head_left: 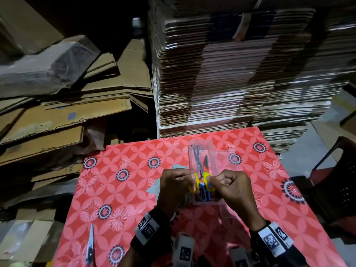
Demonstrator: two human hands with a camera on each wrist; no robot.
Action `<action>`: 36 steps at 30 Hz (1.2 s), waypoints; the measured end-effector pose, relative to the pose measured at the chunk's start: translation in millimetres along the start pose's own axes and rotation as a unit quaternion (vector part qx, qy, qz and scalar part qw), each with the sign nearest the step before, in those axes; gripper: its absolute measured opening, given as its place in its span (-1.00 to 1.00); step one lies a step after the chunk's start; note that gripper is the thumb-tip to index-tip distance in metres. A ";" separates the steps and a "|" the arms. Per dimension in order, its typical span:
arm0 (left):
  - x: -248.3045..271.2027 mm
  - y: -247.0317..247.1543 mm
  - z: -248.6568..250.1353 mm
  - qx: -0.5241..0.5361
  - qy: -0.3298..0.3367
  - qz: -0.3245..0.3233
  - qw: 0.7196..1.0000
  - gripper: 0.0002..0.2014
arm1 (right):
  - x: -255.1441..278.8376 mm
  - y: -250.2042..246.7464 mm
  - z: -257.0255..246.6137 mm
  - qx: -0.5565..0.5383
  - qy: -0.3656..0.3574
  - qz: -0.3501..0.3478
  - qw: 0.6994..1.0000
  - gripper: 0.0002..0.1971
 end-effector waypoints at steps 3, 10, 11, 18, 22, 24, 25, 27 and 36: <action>-8.2 5.1 -9.4 -0.033 0.015 -0.001 0.999 -0.84 | -0.9 0.6 2.6 -0.020 0.007 0.015 1.000 -0.68; -21.0 9.8 -34.8 -0.121 0.021 0.010 0.992 -0.80 | -19.2 -0.4 37.0 0.009 0.009 0.014 1.000 -0.66; -22.8 11.3 -42.6 -0.163 0.013 0.016 0.986 -0.82 | -24.2 -1.3 43.9 0.032 0.007 0.013 0.999 -0.64; -32.0 28.3 -66.1 -0.351 -0.002 0.029 0.936 -0.73 | -54.0 -2.2 107.4 0.155 0.050 0.016 0.987 -0.66; -32.5 34.0 -68.9 -0.401 0.006 0.028 0.915 -0.75 | -57.8 6.1 122.4 0.147 0.069 0.004 0.987 -0.54; -30.8 35.5 -75.1 -0.409 -0.033 0.006 0.912 -0.72 | -59.5 11.0 130.9 0.177 0.090 0.002 0.980 -0.66; -29.4 35.7 -79.5 -0.406 -0.052 -0.008 0.912 -0.68 | -59.6 13.1 133.9 0.193 0.096 0.003 0.977 -0.71; -27.7 33.1 -88.5 -0.385 -0.070 -0.012 0.920 -0.64 | -57.8 15.3 139.9 0.198 0.099 0.011 0.975 -0.73; -18.1 28.2 -79.2 -0.297 -0.116 -0.010 0.948 -0.89 | -45.9 9.9 108.2 0.309 0.083 -0.004 0.947 -0.83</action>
Point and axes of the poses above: each hand's wrist, its own x-axis away from the middle knuckle, its own y-axis out of the palm, z = x × y, the point moved 6 cm from there along -x, towards the middle knuckle, and after that the axes turned 1 degree about z, right-handed, at the moved point
